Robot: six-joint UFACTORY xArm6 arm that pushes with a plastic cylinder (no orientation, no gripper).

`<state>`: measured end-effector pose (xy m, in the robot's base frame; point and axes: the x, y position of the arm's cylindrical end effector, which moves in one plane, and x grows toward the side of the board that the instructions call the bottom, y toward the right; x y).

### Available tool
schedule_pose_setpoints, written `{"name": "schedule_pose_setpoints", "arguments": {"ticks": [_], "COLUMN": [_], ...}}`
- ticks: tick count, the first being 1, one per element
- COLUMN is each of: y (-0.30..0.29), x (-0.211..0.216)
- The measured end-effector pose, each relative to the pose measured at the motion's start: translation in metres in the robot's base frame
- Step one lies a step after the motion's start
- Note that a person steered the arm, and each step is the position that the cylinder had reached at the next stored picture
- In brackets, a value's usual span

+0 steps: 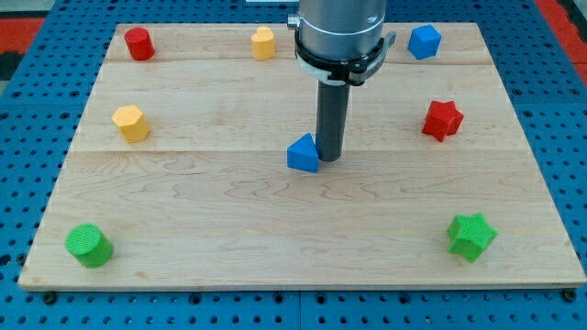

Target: Slide the blue triangle towards the bottom center

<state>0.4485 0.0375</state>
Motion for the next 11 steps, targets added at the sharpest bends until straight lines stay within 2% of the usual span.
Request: {"name": "schedule_pose_setpoints", "arguments": {"ticks": [1, 2, 3, 4, 5, 6, 7, 8, 9, 10, 11], "y": [-0.008, -0.058, -0.071, -0.068, -0.049, -0.019, -0.013, 0.033, 0.044, -0.028, -0.06], "x": [-0.03, -0.006, 0.031, -0.015, -0.027, 0.025, 0.034, 0.022, 0.028, 0.048, 0.075]}}
